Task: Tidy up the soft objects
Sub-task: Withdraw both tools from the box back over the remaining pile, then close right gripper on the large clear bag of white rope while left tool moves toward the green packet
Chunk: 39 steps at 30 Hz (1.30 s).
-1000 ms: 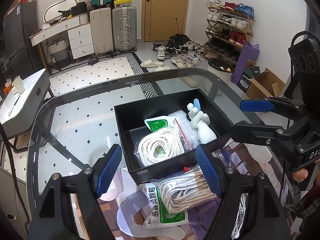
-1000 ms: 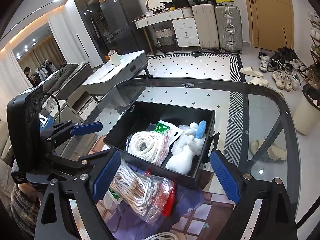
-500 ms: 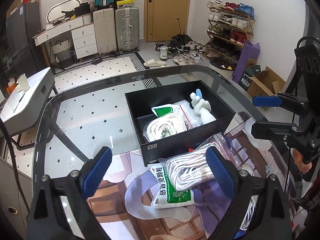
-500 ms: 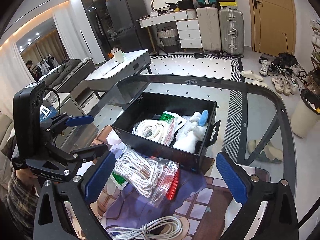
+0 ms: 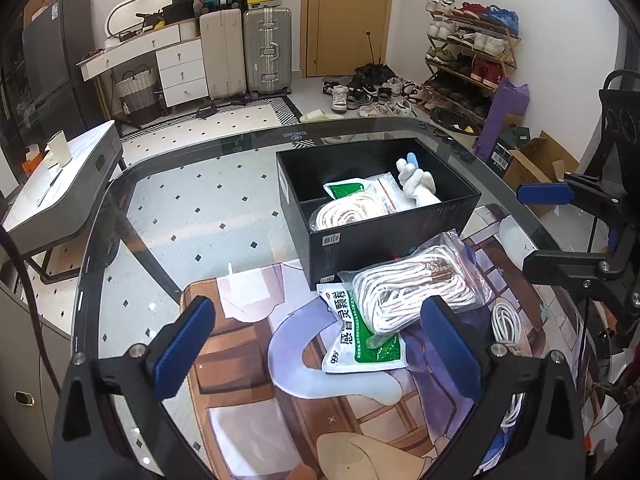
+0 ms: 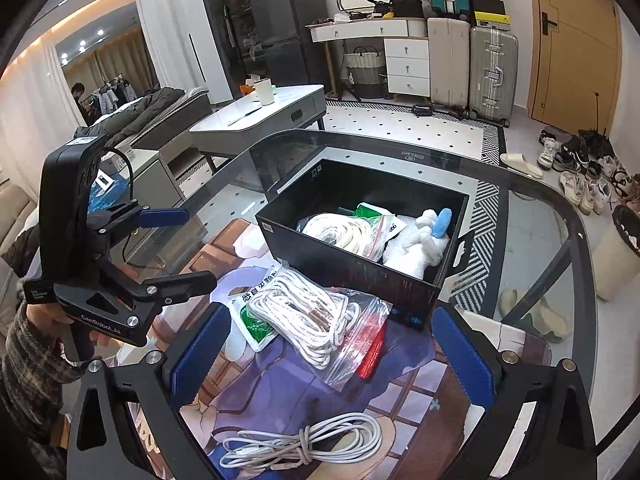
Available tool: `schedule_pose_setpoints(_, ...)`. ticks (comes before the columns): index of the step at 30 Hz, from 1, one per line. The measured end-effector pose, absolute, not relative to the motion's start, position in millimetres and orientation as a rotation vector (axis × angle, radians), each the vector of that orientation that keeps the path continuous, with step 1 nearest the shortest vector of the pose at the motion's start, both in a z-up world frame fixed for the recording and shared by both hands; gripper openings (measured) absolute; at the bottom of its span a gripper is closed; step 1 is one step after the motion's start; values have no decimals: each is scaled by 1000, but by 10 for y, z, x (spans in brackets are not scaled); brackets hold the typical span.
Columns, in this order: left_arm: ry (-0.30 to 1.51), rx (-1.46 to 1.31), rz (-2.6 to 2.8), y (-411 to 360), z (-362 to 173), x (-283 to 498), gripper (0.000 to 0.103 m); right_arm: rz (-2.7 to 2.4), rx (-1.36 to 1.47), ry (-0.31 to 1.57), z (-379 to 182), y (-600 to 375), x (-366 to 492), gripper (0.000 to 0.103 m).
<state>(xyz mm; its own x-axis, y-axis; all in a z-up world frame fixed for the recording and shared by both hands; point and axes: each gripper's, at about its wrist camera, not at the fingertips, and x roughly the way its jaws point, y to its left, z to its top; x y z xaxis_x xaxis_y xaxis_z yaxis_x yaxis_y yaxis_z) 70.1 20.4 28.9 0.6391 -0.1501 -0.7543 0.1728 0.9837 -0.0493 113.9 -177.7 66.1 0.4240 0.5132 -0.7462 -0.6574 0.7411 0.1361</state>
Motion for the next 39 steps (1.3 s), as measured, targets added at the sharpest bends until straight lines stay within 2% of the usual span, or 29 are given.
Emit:
schedule_pose_setpoints(27,935,8,-142,476,-110,573,103,815,-603,885,245,-1020,1109,102)
schedule_pose_setpoints(39,950,17,-135,522,-179,619,103,798,-716,917,-33,-774,1206,89)
